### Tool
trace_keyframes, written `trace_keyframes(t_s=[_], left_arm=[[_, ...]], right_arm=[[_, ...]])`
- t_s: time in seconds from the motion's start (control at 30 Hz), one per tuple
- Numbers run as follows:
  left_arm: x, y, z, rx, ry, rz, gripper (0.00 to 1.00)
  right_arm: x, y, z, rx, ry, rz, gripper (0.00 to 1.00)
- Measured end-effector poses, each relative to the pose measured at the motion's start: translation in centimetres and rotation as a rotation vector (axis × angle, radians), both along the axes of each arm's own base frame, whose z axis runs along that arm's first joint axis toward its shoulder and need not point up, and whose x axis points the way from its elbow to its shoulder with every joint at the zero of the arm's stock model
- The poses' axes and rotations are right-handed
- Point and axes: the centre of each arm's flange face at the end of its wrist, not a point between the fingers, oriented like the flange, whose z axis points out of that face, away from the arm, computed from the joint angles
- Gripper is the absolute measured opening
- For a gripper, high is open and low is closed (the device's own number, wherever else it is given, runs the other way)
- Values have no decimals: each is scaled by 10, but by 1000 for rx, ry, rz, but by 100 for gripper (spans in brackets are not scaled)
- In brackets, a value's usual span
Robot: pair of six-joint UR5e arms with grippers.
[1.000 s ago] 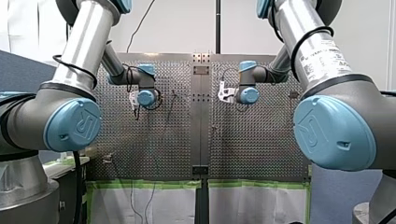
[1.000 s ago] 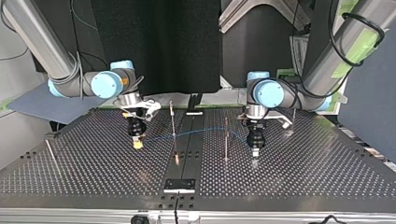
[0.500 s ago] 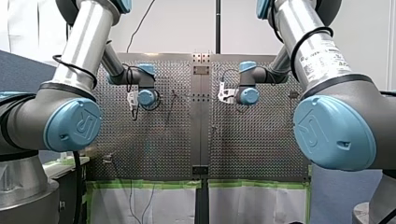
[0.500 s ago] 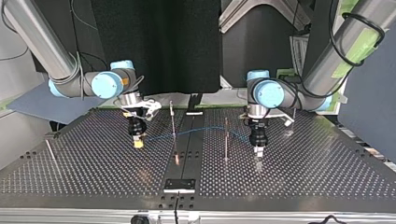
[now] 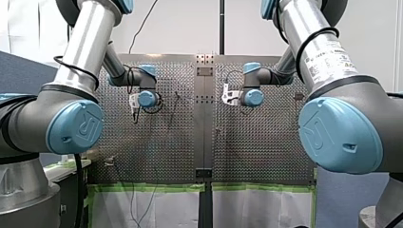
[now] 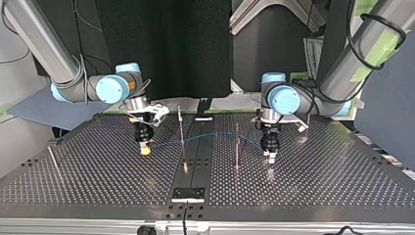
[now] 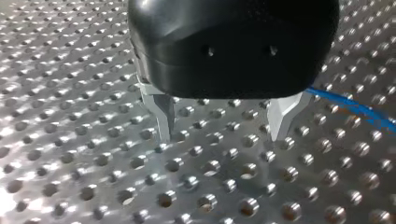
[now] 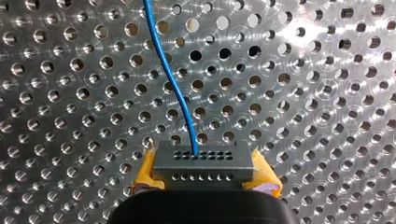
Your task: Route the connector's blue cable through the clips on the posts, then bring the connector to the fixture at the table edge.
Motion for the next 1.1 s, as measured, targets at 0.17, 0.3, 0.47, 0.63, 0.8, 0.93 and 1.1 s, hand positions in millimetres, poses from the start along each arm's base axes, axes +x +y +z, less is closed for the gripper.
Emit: trace_keyframes(t_s=[0.17,0.3,0.47,0.63,0.8,0.93,1.1], left_arm=[[-5,-2,-4,-15,42,-42,100],[-16,-4,-8,-21,84,-79,100],[-28,-3,-12,-55,90,-96,100],[-40,-2,-16,-98,86,-101,100],[-54,1,-12,-138,71,-105,100],[-64,1,-5,-170,47,-125,100],[-78,-4,3,-209,15,-173,100]], right_arm=[[0,0,0,1,1,0,0],[0,0,0,1,2,0,0],[0,0,0,3,4,0,0],[0,1,0,5,6,-1,0],[0,1,-1,6,6,-1,0],[0,1,-1,7,8,0,0],[1,3,-1,10,11,2,0]])
